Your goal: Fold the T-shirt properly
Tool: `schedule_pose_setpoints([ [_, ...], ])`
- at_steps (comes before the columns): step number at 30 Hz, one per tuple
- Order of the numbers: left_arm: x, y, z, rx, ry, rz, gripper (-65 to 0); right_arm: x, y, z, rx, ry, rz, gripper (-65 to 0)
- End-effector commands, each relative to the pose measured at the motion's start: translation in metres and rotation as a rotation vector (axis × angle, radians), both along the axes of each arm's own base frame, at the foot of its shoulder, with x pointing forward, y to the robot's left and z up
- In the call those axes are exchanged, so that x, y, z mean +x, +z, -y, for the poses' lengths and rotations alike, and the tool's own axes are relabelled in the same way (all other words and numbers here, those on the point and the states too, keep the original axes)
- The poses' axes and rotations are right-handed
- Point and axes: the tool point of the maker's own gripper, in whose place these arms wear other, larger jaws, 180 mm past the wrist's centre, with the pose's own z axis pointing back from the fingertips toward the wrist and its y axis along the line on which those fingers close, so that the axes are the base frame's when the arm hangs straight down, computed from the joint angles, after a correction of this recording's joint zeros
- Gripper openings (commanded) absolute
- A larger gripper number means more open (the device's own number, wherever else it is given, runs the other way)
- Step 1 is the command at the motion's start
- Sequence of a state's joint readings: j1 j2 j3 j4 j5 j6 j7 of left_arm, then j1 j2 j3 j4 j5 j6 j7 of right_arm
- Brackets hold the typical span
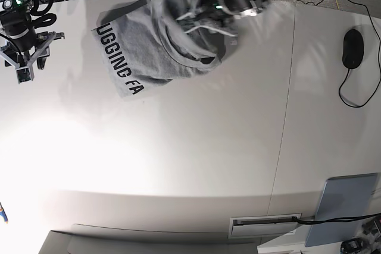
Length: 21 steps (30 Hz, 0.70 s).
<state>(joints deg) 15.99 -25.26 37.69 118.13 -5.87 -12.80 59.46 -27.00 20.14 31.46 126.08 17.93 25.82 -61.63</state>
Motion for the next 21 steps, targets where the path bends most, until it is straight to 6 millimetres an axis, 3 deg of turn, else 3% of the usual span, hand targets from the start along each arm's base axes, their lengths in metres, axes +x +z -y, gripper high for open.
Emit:
schedule_pose_setpoints([
  [1, 0.000, 0.001, -0.009, 0.024, -0.029, 0.016, -47.0, 0.006, 0.010, -0.005, 0.005, 0.045, 0.034, -40.5],
  [4, 0.002, -0.006, -0.036, 0.090, 0.001, 0.019, -47.0, 0.010, 0.008, -0.027, 0.105, 0.112, 0.048, -40.5],
  [6, 0.005, -0.005, -0.040, 0.083, 0.014, 0.036, -47.0, 0.012, 0.006, -0.041, 0.160, 0.149, 0.053, -40.5],
  [10, 0.016, 0.008, -0.017, -0.040, 0.024, 0.094, -47.0, 0.012, -0.005, -0.067, 0.213, 0.215, 0.023, -40.5],
  [16, 0.057, 0.035, 0.014, -0.206, 0.165, 0.181, -47.0, 0.009, -0.025, -0.107, 0.249, 0.322, -0.046, -40.5],
  [21, 0.081, 0.017, 0.013, -0.179, 0.210, 0.170, -47.0, 0.003, -0.036, -0.129, 0.274, 0.371, -0.088, -40.5],
])
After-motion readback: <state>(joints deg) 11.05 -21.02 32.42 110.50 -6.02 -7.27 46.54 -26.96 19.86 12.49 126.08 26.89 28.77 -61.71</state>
